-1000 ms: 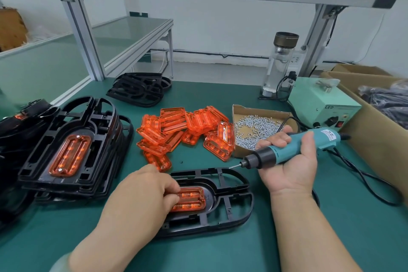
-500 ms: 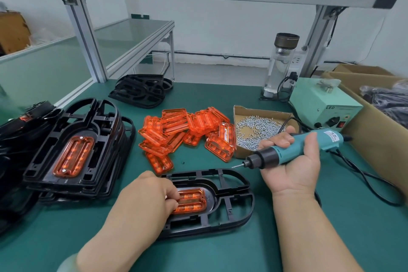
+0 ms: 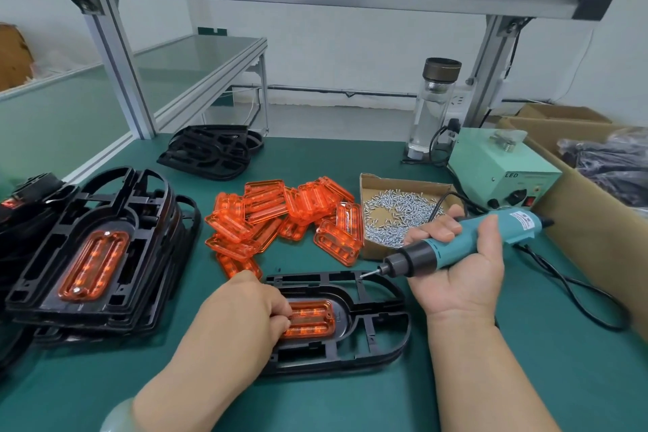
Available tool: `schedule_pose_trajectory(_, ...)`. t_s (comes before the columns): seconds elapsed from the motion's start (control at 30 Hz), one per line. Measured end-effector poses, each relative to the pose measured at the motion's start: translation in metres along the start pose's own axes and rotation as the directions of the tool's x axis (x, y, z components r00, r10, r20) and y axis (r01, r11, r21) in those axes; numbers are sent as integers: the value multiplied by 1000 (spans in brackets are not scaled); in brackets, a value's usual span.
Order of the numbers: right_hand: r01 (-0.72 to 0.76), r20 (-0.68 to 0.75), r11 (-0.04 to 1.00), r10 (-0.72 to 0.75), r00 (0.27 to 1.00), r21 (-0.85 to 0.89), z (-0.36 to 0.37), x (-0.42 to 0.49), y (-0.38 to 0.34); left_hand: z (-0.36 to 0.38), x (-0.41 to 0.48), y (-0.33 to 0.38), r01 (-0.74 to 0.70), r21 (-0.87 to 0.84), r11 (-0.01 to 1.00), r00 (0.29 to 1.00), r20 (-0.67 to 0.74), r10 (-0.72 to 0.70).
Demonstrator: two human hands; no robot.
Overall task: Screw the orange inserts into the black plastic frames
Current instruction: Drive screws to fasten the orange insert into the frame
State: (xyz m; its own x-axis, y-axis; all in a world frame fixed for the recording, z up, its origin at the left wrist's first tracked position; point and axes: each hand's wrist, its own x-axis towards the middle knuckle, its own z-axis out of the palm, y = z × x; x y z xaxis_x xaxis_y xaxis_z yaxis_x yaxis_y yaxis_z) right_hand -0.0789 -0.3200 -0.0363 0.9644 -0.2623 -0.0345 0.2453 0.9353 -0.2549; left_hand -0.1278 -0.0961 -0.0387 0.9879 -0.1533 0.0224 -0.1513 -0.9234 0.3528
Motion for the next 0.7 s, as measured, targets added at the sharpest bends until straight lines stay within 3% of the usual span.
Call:
schedule_pose_trajectory(0.17, 4, -6, 1000, -4, 1000, 0, 0, 0, 0, -14, 3, 8, -27, 65, 998, 999, -29, 29)
schedule_pose_trajectory(0.33, 3, -5, 1000, -4, 1000, -7, 0, 1, 0, -27, 41, 44, -166, -114, 980, 979, -135, 150)
schedule_pose_trajectory(0.47, 2, -5, 1000, -2, 1000, -14, 0, 1, 1, -16, 89, 75, -275, -88, 957, 955, -142, 261)
schedule_pose_trajectory(0.57, 5, -8, 999, -5, 1000, -33, 1, 3, 2, -1, 120, 92, -334, 37, 942, 942, -37, 335)
schedule_pose_trajectory(0.7, 4, -10, 999, -4, 1000, -45, 0, 5, 3, 13, 142, 103, -321, 147, 936, 939, 176, 294)
